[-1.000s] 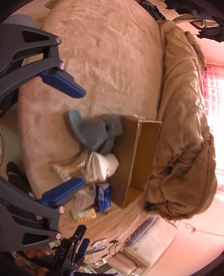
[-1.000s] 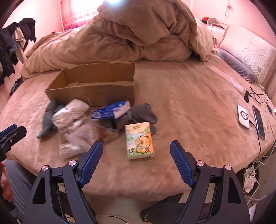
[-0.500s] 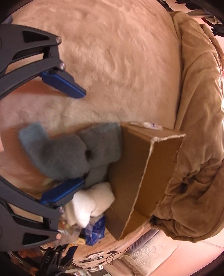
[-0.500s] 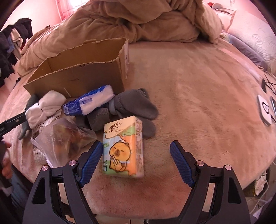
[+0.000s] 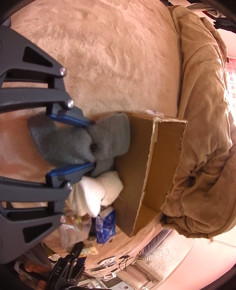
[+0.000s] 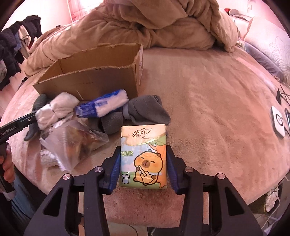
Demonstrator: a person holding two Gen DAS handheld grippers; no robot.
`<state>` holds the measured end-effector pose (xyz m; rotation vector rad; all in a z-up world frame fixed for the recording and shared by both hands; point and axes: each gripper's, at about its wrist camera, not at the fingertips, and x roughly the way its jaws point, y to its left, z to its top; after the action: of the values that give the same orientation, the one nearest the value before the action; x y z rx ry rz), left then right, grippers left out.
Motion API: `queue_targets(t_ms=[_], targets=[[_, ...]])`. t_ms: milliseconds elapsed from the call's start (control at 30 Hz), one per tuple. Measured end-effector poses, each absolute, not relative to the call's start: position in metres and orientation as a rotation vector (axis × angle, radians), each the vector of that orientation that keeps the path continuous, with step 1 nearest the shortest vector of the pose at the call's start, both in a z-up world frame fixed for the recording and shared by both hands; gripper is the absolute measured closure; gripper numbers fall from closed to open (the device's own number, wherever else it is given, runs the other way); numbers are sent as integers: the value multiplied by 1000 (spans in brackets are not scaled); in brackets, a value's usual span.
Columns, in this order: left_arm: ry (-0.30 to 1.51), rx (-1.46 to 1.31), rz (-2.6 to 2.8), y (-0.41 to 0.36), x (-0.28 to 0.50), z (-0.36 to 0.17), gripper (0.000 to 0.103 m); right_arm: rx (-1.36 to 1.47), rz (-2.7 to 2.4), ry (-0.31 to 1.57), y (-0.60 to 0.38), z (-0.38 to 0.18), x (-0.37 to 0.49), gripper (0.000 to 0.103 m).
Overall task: Organize objects
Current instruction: 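Carry tissue pack and grey socks into the cardboard box and release both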
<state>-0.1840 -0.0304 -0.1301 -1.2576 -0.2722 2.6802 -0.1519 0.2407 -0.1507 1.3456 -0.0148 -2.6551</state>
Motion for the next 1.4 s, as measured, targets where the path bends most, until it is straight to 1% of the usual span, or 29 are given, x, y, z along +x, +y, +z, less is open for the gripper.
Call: queue_targets(t_ms=[200,433,567,700,967,1100,1233,1400], targets=[[-281,-1190,2690,-33,-167,-100,66,1282,-2692,1,238,-122,-141,55],[-280,-1073,2705,-33,-157,-42,66,1212,-2719,-8,236,-83,-142,55],[-268,-1021,2708,-32,-165,-15,65,1178,-2718,-14,229,-64,-156,55],[-262,-995,2692,-25,-183,0,65,1144,-2715,-20,222,-50,-170,55],[-259,-1049,2602,13,-238,-15,65,1112,-2704,-48,215,-36,-212,55],[-300,-1091,2535,36,-270,-31,65,1112,-2699,-64,219,-37,-233,55],[-323,-1153,2492,57,-299,-54,65,1124,-2678,-66,222,-42,-255,55],[-372,-1285,2395,72,-324,-96,64,1132,-2666,-27,219,-56,-278,55]])
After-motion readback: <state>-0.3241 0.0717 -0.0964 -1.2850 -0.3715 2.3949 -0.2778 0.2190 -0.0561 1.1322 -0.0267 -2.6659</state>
